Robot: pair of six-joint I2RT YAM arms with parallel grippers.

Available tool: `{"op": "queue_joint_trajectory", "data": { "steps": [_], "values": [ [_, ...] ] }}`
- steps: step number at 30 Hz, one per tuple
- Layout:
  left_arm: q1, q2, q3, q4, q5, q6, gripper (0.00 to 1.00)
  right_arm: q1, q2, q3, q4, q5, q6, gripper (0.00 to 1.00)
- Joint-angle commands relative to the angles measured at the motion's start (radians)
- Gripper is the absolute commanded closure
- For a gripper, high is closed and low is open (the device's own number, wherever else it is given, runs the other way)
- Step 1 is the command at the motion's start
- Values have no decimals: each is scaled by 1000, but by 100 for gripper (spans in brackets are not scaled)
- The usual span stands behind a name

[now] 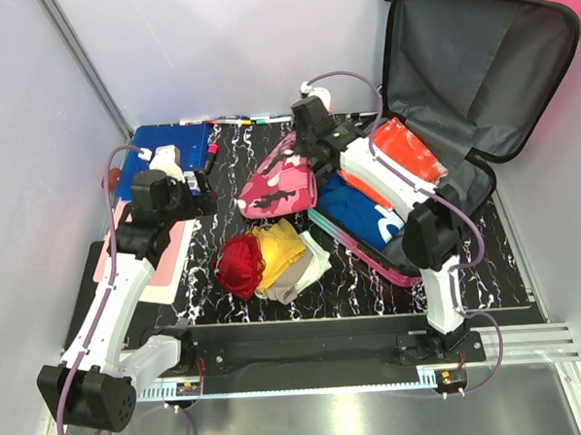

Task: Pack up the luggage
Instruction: Place the clothes in the luggage.

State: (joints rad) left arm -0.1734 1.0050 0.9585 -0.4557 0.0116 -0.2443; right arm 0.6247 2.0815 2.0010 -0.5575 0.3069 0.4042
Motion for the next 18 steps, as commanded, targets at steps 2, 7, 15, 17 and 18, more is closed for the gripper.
{"op": "queue_joint_trajectory", "data": {
  "steps": [2, 7, 15, 17, 18],
  "values": [
    [-5, -11, 11, 31, -4, -7, 1, -82, -196, -82, 96, 87, -10, 100],
    [-5, -5, 11, 31, -2, -7, 1, -135, -274, -182, 94, 109, -8, 100],
    [-6, 1, 13, 31, -2, -9, 1, -166, -373, -291, 90, 144, -4, 100],
    [-5, 1, 13, 31, 1, -9, 1, -177, -386, -309, 88, 143, -2, 100],
    [-5, 0, 11, 32, 1, -9, 1, -178, -400, -314, 85, 144, -1, 100]
  ]
}}
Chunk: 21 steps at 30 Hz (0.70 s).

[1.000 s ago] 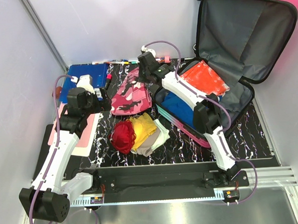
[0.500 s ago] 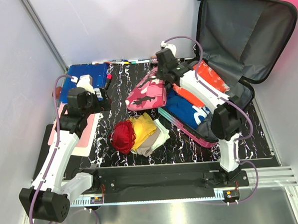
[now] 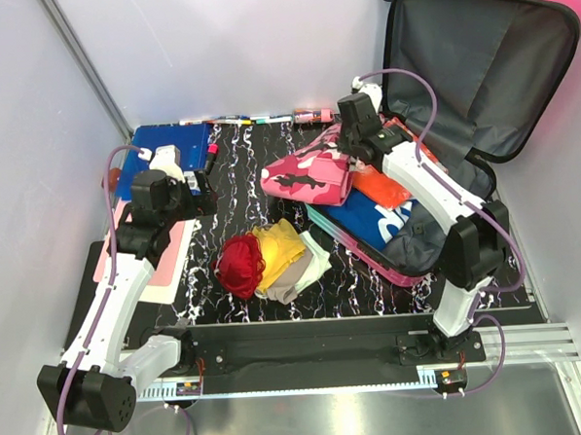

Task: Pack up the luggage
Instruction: Place the clothes in the luggage.

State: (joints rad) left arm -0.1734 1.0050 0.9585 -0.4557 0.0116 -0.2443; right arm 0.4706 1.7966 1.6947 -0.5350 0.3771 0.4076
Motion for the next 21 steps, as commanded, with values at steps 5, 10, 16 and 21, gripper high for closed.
{"op": "queue_joint_trajectory", "data": {
  "steps": [5, 10, 16, 21],
  "values": [
    [-5, -3, 11, 29, 1, -10, 1, -33, -147, -33, 46, 92, -15, 100],
    [-5, -3, 11, 31, 1, -10, 1, -55, -171, -66, 30, 92, -20, 100],
    [-5, -3, 11, 31, 1, -10, 1, -93, -178, -112, 32, 59, -10, 100],
    [-5, -2, 13, 32, -1, -10, 1, -118, -134, -159, 93, -88, -4, 100]
  ]
}}
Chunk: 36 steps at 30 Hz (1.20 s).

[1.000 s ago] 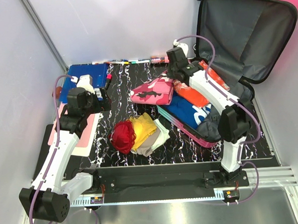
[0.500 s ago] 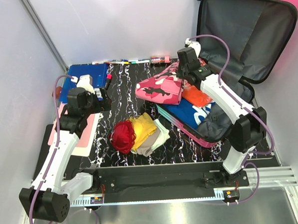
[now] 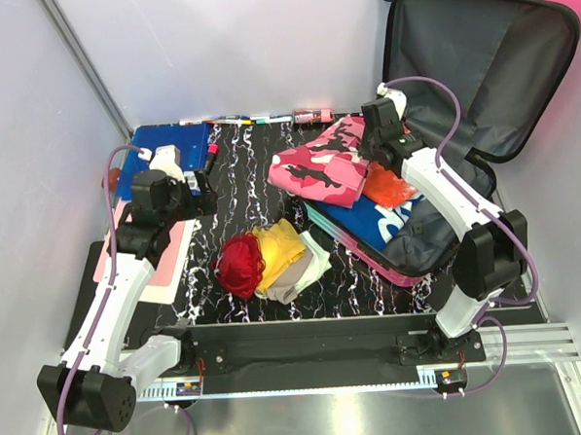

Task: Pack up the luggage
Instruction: Place the clothes in the luggage.

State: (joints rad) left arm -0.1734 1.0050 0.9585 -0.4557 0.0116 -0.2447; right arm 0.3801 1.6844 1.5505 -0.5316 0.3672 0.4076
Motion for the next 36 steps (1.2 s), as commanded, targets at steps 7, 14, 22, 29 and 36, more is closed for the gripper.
{"op": "queue_joint_trajectory", "data": {
  "steps": [7, 14, 22, 29, 36],
  "values": [
    [-5, 3, 11, 31, -1, -10, 1, -27, 41, -9, 206, -257, 43, 100],
    [-5, 4, 11, 31, -4, -7, 1, -27, 101, -1, 214, -269, 51, 100],
    [-5, 3, 11, 31, -2, -8, 1, -49, 103, -72, 214, -281, 69, 49],
    [-5, 1, 11, 31, -4, -8, 1, -96, 130, -130, 263, -376, 103, 28],
    [-5, 6, 11, 31, -2, -8, 1, -135, 175, -173, 404, -528, 142, 26]
  ]
}}
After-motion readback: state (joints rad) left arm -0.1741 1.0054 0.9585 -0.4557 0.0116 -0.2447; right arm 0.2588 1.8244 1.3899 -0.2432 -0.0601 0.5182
